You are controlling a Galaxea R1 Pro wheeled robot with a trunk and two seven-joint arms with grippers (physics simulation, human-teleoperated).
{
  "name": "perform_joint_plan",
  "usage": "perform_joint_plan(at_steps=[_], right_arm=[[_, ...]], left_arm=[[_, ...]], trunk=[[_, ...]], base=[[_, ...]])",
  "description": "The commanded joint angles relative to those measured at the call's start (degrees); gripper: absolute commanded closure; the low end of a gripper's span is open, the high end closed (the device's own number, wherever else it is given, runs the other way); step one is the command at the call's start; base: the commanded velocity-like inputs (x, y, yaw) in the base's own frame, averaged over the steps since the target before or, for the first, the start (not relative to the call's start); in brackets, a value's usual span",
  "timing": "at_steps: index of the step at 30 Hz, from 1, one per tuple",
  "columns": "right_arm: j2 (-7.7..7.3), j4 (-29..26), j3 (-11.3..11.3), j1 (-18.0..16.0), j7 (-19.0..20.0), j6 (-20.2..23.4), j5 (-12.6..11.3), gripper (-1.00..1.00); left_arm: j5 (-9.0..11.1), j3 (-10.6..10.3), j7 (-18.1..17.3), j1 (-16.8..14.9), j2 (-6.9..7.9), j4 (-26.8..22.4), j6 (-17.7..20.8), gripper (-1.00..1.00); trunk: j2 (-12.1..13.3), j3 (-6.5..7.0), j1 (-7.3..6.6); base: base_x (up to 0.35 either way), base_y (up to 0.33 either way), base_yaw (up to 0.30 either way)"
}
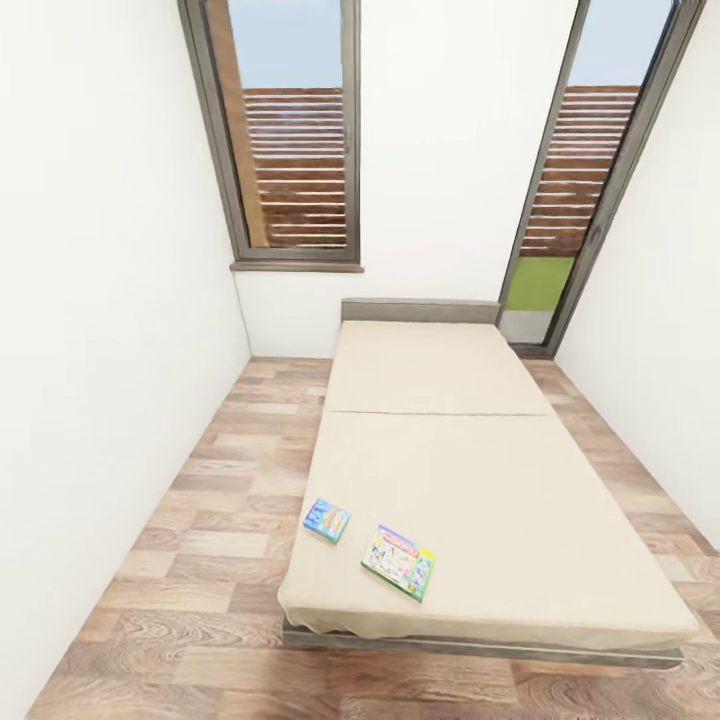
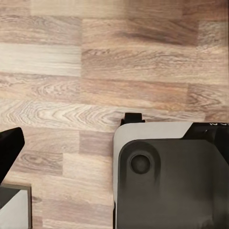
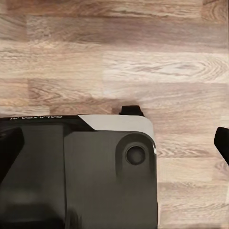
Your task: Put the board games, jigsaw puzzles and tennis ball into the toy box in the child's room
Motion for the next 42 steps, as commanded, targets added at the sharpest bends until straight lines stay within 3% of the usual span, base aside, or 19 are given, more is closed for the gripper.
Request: perform_joint_plan(at_steps=[1,12,42], right_arm=[[0.02,0.07,0.0,-0.06,-0.2,-0.19,0.02,-1.0],[0.02,0.07,0.01,-0.06,-0.2,-0.19,0.0,-1.0],[-0.19,0.07,0.01,-0.21,-0.19,-0.21,0.18,-1.0]], left_arm=[[-0.02,-0.06,0.15,-0.04,0.0,0.05,-0.2,-1.0],[-0.02,-0.06,0.16,-0.04,0.0,0.05,-0.2,-1.0],[0.04,-0.02,0.23,-0.04,-0.91,0.05,-0.03,-1.0]], trunk=[[-0.11,-0.11,0.03],[-0.11,0.22,0.03],[-0.11,1.34,0.03]], base=[[0.0,0.0,-0.165],[0.0,0.0,-0.123],[0.0,0.0,0.002]])
